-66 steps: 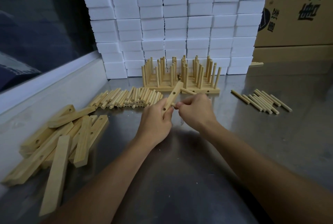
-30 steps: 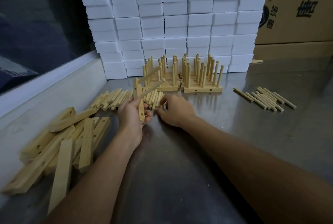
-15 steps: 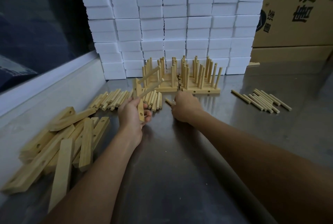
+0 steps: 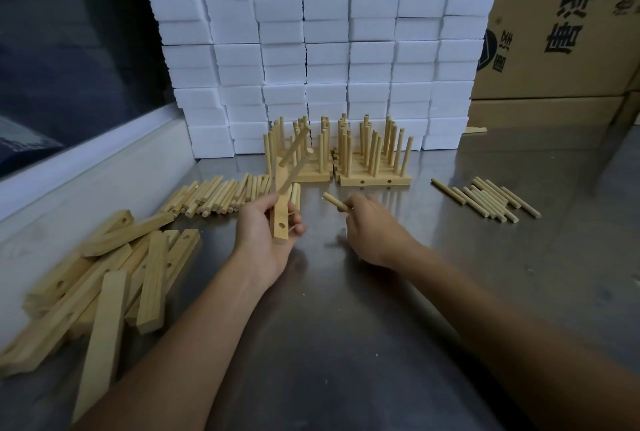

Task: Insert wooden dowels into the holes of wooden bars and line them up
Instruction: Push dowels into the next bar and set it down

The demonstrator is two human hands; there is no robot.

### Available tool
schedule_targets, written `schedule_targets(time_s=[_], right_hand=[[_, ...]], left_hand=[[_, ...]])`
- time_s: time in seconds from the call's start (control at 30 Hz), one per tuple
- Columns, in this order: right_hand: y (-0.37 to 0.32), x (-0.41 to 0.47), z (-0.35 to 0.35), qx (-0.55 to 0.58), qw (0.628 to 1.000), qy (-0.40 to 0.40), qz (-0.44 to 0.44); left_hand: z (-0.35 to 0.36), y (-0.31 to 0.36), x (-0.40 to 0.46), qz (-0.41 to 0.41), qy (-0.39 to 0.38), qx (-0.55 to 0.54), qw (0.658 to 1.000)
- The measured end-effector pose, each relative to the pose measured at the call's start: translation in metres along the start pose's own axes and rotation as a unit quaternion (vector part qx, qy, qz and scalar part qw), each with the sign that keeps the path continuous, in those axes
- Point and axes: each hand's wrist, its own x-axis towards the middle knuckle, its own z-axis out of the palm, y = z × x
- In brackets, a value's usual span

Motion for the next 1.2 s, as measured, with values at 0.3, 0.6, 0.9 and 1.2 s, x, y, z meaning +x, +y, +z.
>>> schedule_targets(time_s=[0.3,0.6,0.9,1.2], right_hand=[[0.006,-0.019,0.005,0.057,0.993,0.103,0.007],[0.002,-0.030,0.004,0.072,0.977,0.187,-0.072],[-0.023,-0.042,0.009,0.070,0.957,0.118,-0.255],[-0.033,-0.045,0.000,-0.159,0.939,0.122,-0.278]], left_hand=[[-0.002,-0.006,-0.004,-0.047,-0.070,0.000,0.996],[-0.004,-0.007,-0.003,-0.046,-0.084,0.011,0.995],[-0.004,-0.006,-0.003,-0.053,-0.078,0.023,0.995],[0.000,-0.010,-0.004,-0.039,-0.078,0.062,0.994]])
